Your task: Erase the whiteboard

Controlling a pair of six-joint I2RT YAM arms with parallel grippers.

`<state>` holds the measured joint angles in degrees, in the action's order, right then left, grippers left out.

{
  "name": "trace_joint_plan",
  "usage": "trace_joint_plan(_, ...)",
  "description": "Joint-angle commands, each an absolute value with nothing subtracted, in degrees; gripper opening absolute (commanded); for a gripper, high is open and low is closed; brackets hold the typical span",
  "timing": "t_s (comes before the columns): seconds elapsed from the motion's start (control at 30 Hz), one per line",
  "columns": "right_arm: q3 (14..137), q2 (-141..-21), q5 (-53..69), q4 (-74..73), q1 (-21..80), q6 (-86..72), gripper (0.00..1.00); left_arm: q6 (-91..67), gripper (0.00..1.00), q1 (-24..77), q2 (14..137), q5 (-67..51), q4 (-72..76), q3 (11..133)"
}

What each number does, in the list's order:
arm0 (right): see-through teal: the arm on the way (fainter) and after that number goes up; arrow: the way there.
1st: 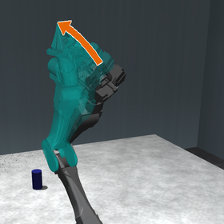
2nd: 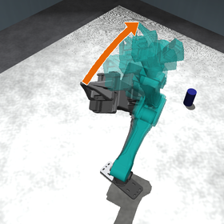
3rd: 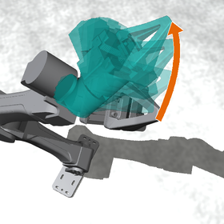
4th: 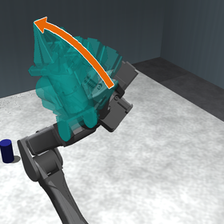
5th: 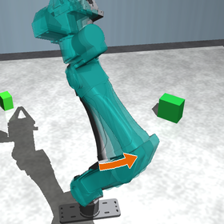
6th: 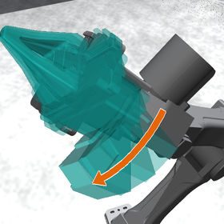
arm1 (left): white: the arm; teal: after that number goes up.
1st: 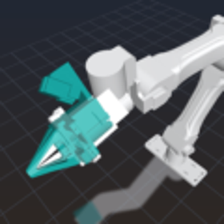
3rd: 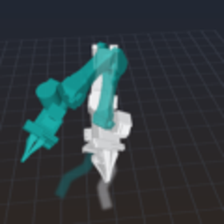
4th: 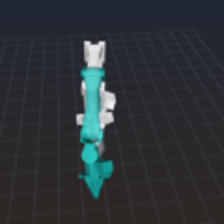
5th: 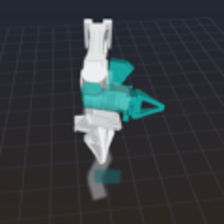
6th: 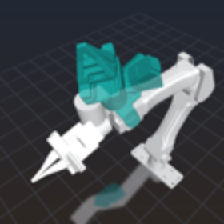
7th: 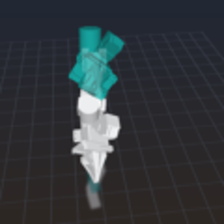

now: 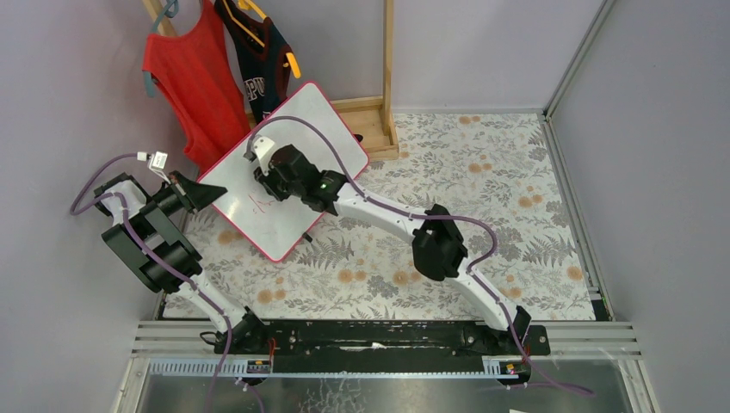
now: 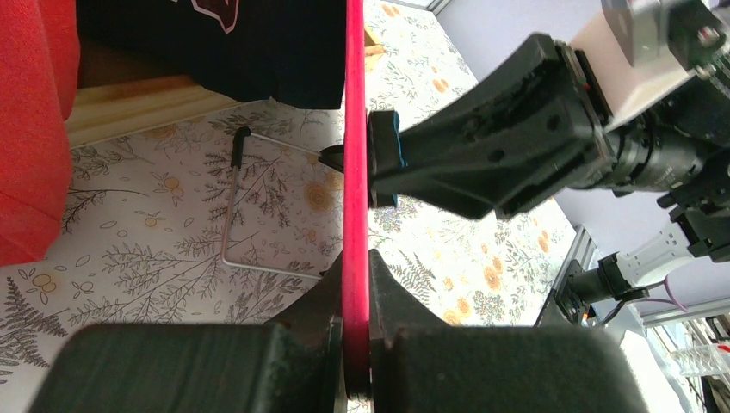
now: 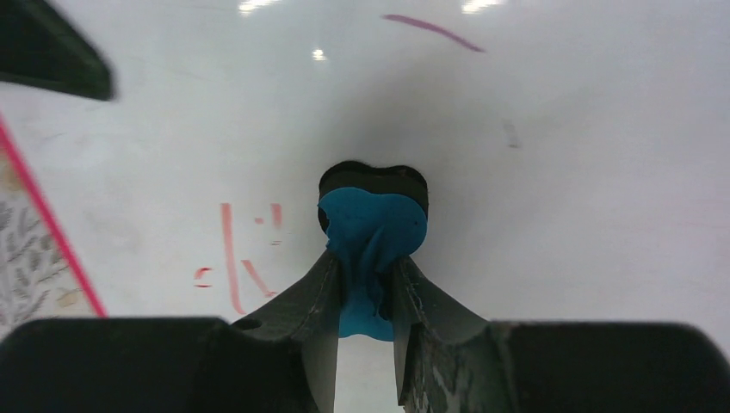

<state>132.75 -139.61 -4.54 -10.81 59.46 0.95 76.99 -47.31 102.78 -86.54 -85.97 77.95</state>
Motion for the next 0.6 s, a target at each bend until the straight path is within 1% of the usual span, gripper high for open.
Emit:
trace_joint_plan(0.0,132.65,-140.49,2.14,-7.01,63.08,-0.68,0.00,79.38,0.00,-47.50,102.63,-78.22,-83.32,76.19)
trace_joint_plan(0.1,133.18,-140.89,7.56,-7.63,63.51,-0.96,0.00,79.53,0.00,-47.46,102.60,-78.14,-83.33,76.04)
trace_joint_plan(0.2,133.07,-140.96,9.37,-7.96,63.47,-1.09,0.00,79.65,0.00,-47.46,102.65,-78.16,-83.32,75.87)
trace_joint_plan(0.37,133.33,-141.46,5.08,-8.65,62.97,0.01,0.00,79.69,0.00,-47.47,102.65,-78.15,-83.32,75.89)
trace_joint_plan(0.57,133.70,-141.62,0.06,-9.06,59.32,-1.16,0.00,79.63,0.00,-47.45,102.50,-77.90,-83.33,75.79)
